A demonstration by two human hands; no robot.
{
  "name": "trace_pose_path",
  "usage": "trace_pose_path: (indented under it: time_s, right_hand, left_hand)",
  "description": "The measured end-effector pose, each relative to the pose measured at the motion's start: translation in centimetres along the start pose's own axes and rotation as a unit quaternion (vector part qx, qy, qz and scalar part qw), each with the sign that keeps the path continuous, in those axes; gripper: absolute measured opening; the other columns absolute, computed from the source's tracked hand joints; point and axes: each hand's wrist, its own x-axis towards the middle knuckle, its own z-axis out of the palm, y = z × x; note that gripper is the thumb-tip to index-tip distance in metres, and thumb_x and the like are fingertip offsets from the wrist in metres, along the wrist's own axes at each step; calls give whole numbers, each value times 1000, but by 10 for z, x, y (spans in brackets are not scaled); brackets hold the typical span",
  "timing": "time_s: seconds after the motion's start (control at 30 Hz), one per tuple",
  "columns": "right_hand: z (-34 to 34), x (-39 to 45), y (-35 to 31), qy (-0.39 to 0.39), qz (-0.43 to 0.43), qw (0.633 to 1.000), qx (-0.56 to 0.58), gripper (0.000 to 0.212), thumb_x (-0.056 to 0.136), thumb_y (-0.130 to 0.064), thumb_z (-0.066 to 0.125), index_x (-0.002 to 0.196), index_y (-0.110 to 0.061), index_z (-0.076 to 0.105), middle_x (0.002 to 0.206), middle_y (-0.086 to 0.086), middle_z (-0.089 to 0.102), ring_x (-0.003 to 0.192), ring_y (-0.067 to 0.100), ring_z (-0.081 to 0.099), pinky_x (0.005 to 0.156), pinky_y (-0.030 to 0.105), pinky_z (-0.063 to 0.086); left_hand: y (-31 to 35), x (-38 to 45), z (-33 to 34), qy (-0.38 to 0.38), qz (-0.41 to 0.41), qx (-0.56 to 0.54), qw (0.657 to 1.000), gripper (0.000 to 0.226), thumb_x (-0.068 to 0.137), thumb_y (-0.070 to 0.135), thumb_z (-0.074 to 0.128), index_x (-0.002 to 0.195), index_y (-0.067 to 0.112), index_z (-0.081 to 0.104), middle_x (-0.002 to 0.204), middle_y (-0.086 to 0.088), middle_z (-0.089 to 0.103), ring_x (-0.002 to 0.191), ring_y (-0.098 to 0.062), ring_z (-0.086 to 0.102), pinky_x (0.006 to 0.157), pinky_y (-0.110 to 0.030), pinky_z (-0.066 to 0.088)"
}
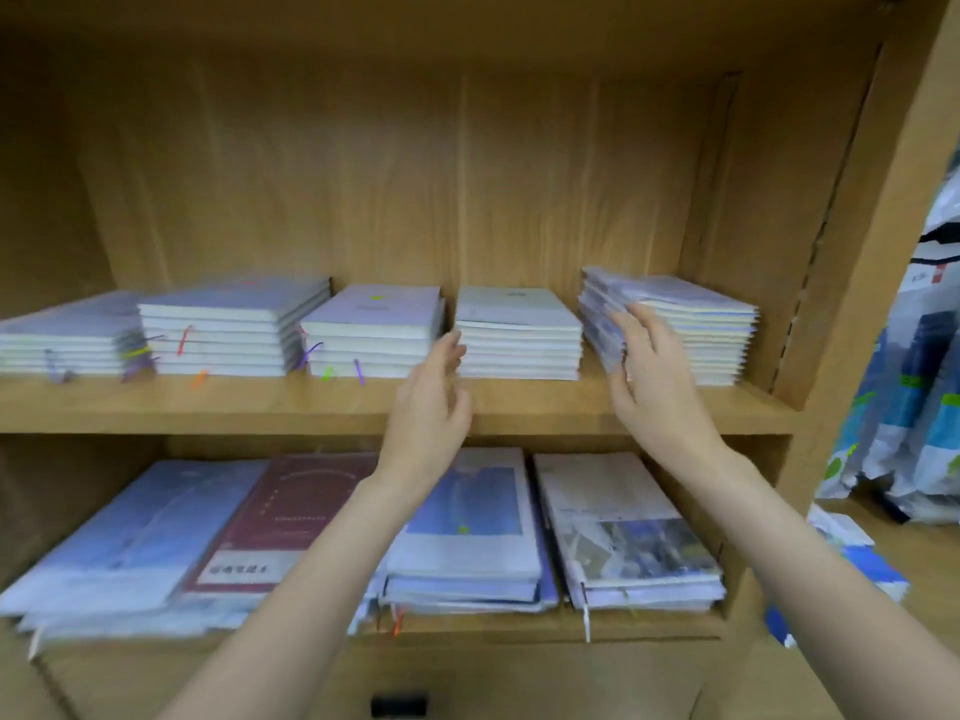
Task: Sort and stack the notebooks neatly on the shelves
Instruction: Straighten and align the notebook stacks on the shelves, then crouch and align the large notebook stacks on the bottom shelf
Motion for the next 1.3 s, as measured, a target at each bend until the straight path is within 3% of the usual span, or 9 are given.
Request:
trace_pose_path:
  time_s: [0.17, 0.3, 0.43, 0.53, 0.7, 0.8, 1.03, 1.13, 1.3]
  right_hand:
    - [59, -24, -114, -4, -81, 993, 89, 48, 81, 1, 46, 129, 0, 48, 134, 22, 43, 121, 32, 40, 104, 32, 27]
    - [123, -56, -195, -104, -132, 977, 128, 48, 85, -4, 46, 133, -3, 46, 138, 21, 39, 124, 37, 39, 104, 44, 35]
    - [185, -76, -253, -198, -135, 962, 127, 49, 90, -8, 52, 138, -9, 43, 145, 15, 32, 130, 33, 31, 106, 41, 30]
    - [233, -90, -293, -280, -150, 939, 133, 51, 92, -17, 54, 140, -14, 38, 148, 11, 26, 132, 28, 26, 106, 35, 28]
    - [310, -104, -349, -427, -150, 886, 100, 67, 87, -42, 60, 144, -23, 30, 151, 5, 17, 137, 26, 18, 111, 39, 23]
    - [346, -102, -372, -447, -154, 878, 70, 68, 84, -47, 62, 142, -25, 34, 147, 4, 25, 134, 27, 23, 107, 39, 23]
    - [373, -100, -370, -398, -158, 903, 40, 56, 88, -51, 53, 139, -31, 39, 144, -1, 32, 133, 21, 25, 105, 36, 19]
    - [351, -91, -339, -408, -135, 903, 20, 72, 79, -60, 60, 140, -29, 36, 146, -3, 29, 134, 22, 25, 107, 39, 20]
    - [343, -112, -301, -387, -170, 906, -35, 82, 72, -52, 70, 140, -26, 33, 143, -6, 32, 129, 20, 32, 101, 38, 27]
  left_hand:
    - [-74, -56, -106, 72, -28, 110, 991, 49, 83, -6, 50, 131, 3, 47, 123, -10, 58, 113, -27, 53, 90, -16, 30]
    - [-138, -103, -179, 55, -150, 148, 976, 50, 89, 1, 48, 138, 8, 38, 126, -10, 55, 112, -23, 51, 79, -17, 32]
    - [-203, -140, -237, 45, -226, 185, 955, 51, 90, 1, 48, 139, 4, 36, 111, -11, 57, 82, -10, 55, 68, -22, 30]
    - [-251, -171, -267, 58, -273, 201, 939, 53, 86, -2, 49, 138, 3, 39, 129, -15, 53, 116, -34, 51, 86, -33, 37]
    - [-309, -204, -297, 53, -310, 173, 934, 59, 83, -7, 53, 139, 5, 36, 137, -13, 47, 126, -29, 42, 93, -21, 30]
    - [-335, -217, -300, 23, -333, 155, 930, 65, 84, -5, 54, 143, 5, 30, 143, -14, 40, 132, -27, 38, 105, -28, 29]
    - [-359, -225, -270, 46, -288, 138, 947, 68, 81, -9, 52, 143, 8, 31, 150, -11, 27, 139, -22, 26, 104, -12, 18]
    - [-355, -225, -251, 121, -202, 256, 938, 64, 73, -9, 58, 134, 6, 45, 144, -24, 33, 132, -36, 33, 106, -39, 30]
    - [-361, -205, -215, -43, -74, 422, 903, 81, 59, 20, 81, 132, 22, 47, 140, -12, 45, 130, -31, 33, 108, -52, 23]
